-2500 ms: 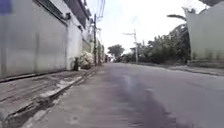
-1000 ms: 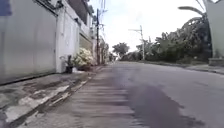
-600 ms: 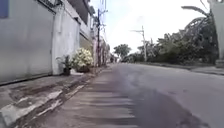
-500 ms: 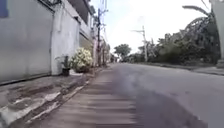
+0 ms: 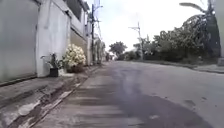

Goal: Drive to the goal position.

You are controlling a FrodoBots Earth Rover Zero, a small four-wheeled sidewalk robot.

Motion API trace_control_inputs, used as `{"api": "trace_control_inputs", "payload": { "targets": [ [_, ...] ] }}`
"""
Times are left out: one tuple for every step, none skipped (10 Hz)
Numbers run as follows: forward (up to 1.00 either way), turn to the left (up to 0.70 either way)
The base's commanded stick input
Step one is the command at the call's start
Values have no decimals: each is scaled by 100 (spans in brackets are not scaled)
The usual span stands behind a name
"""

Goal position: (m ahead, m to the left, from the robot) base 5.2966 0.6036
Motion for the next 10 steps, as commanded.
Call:
{"api": "trace_control_inputs", "payload": {
  "targets": [
    [100, -38],
    [100, -2],
    [100, 0],
    [100, 0],
    [100, 0],
    [100, 0],
    [100, 0],
    [100, 0],
    [100, 0],
    [100, 0]
  ]
}}
